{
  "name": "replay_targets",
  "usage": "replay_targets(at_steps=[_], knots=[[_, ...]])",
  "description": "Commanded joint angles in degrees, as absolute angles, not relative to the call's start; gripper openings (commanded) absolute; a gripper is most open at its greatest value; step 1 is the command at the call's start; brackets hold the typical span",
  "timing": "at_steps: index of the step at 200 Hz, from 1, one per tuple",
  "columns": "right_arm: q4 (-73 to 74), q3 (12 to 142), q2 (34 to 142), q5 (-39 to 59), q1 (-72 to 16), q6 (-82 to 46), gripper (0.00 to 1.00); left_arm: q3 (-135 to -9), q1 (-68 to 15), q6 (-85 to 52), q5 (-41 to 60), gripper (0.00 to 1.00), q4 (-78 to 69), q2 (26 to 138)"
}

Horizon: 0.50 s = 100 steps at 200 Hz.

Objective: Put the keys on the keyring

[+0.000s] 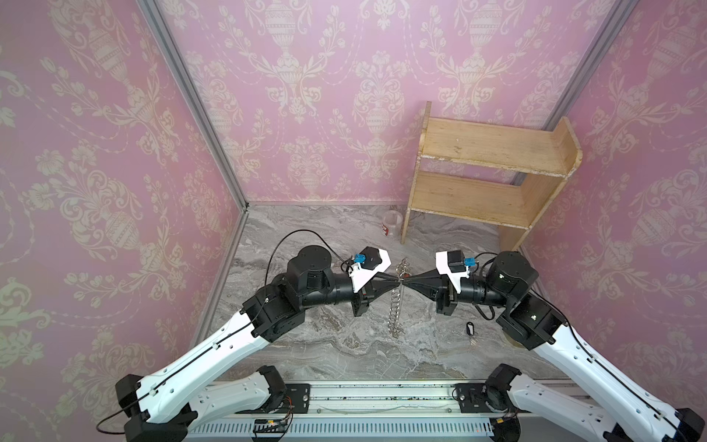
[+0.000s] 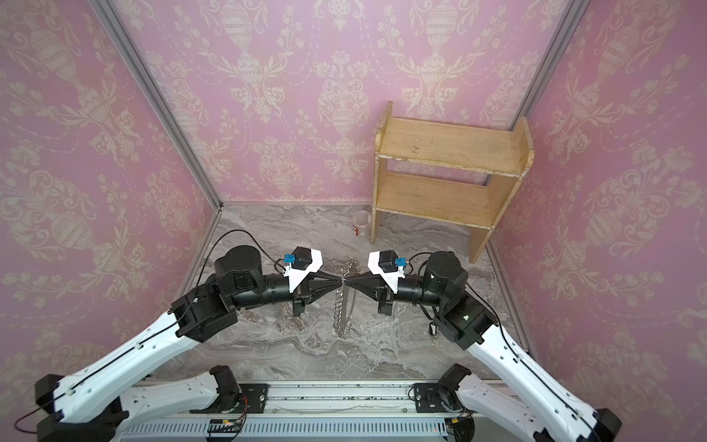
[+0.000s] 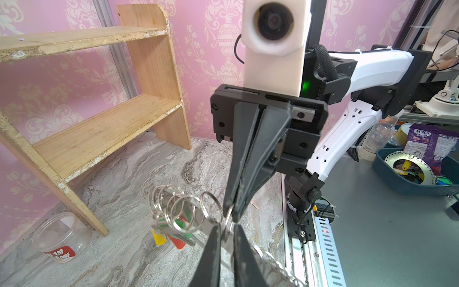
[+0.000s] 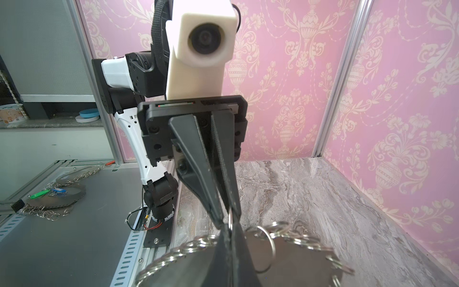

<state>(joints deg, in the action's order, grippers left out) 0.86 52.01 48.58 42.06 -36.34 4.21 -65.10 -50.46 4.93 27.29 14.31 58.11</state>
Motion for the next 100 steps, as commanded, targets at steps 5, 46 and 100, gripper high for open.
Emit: replay_targets(at_steps=[5, 46, 100], knots=[[4.6, 52.1, 47.3, 42.0, -35.9, 2.7, 0.00, -66.5, -50.2, 4.5, 30.3, 0.09, 13.5, 58.7], [4.4, 52.0, 47.3, 42.0, -36.0, 2.7, 0.00, -67.5, -50.1, 5.2, 31.6, 0.00, 13.5, 59.1], [2.0, 52.7, 48.0, 41.4, -36.6, 3.2, 0.00, -69.8, -50.2, 8.0, 32.7, 0.00, 16.1, 59.2]])
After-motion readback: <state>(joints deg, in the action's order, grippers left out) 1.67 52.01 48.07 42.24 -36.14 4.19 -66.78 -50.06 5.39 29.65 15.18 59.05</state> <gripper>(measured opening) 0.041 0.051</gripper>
